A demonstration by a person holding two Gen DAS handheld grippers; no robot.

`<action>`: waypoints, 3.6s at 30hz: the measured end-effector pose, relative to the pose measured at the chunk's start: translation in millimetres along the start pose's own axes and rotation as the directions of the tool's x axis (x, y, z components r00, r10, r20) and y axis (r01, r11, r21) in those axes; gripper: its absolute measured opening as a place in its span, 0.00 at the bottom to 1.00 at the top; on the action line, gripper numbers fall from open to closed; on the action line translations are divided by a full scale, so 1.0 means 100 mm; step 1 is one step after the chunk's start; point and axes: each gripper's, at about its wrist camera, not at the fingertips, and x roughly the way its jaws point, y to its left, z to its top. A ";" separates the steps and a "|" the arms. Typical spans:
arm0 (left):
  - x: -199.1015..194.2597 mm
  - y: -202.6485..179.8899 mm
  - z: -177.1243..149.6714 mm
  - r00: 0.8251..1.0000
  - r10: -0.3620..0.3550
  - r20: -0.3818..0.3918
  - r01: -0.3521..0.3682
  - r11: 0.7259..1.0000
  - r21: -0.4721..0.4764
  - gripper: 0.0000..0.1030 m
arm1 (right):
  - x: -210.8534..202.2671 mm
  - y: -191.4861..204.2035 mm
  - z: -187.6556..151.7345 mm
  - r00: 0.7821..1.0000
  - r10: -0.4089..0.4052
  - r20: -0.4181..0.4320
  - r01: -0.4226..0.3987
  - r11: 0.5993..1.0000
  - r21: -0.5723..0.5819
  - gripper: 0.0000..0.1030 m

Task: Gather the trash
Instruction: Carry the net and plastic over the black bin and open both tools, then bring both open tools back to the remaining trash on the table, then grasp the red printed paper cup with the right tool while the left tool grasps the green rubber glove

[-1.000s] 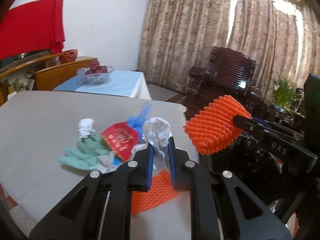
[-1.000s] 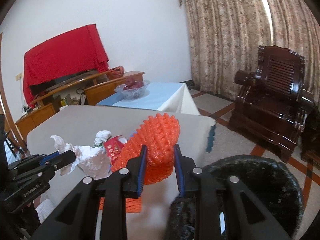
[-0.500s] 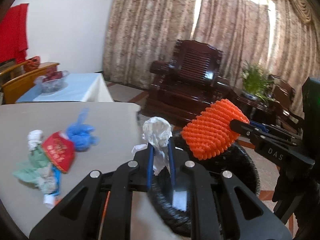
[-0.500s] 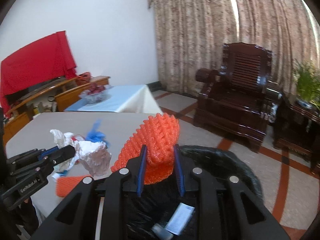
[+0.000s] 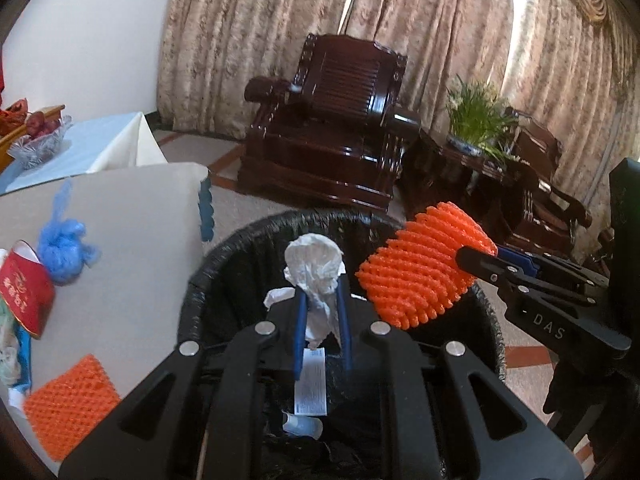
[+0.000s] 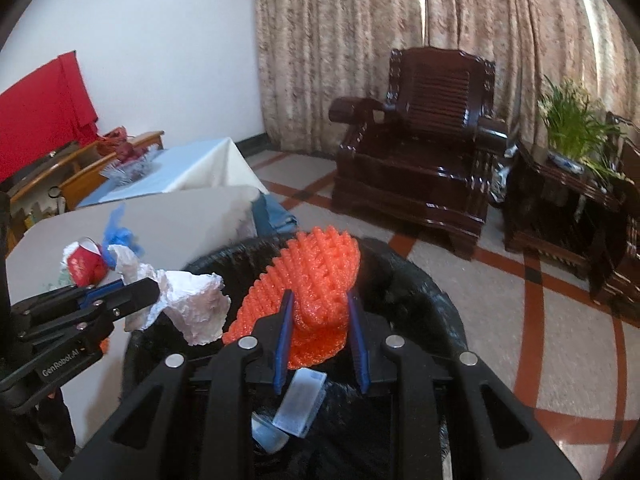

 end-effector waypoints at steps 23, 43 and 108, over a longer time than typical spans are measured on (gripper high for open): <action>-0.89 0.95 0.02 0.946 0.311 0.095 -0.305 0.949 -0.076 0.84 | -0.01 0.57 0.16 0.995 0.080 0.064 -0.080 0.997 -0.001 0.94; -1.67 2.44 -0.55 0.791 0.611 -0.016 -0.596 0.766 -0.241 0.84 | 0.54 2.39 0.05 0.948 0.316 0.021 -0.307 0.934 -0.184 0.94; -1.49 2.93 -0.47 0.874 0.485 0.003 -0.444 0.803 -0.397 0.03 | 0.90 3.14 0.26 0.868 0.488 -0.090 -0.491 0.818 -0.299 0.17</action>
